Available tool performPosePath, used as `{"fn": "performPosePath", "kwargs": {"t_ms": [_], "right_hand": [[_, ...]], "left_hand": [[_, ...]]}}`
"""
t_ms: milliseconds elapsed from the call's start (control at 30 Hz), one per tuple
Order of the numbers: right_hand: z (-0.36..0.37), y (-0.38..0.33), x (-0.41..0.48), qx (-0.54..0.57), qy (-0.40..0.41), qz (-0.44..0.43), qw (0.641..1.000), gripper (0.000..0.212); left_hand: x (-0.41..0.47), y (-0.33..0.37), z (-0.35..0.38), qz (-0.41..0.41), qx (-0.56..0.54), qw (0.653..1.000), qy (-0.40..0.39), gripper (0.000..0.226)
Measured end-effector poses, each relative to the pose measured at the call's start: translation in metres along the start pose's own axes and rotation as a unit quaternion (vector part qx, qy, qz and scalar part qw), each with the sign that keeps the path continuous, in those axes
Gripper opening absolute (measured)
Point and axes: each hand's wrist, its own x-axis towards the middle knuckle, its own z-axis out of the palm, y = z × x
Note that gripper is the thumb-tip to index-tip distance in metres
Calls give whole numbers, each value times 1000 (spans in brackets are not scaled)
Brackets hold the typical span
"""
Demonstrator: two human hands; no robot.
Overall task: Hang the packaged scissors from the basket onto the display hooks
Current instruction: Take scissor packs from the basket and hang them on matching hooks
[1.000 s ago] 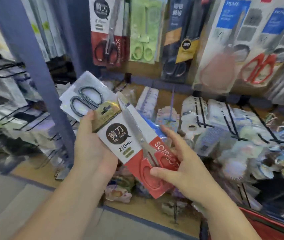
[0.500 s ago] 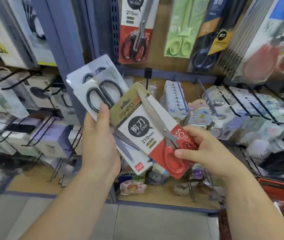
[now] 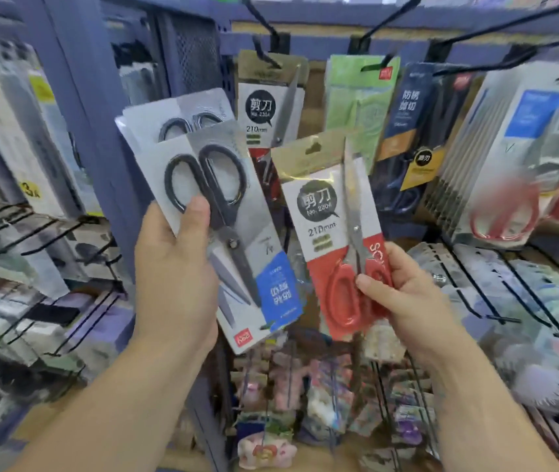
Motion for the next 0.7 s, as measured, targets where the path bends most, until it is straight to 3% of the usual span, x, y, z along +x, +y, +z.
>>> {"fn": "performPosePath", "kwargs": {"t_ms": [200,467,700], "right_hand": [[24,-14,42,1,-37,-52,998,29],[55,-27,64,-12,-70,-118,991,24],[79,-21,74,-31,5,-156,987,17]], "left_hand": [[15,16,5,87,33,993,68,20],[15,31,-1,110,81,985,102,15],[10,37,-5,106,67,988,95,16]]}}
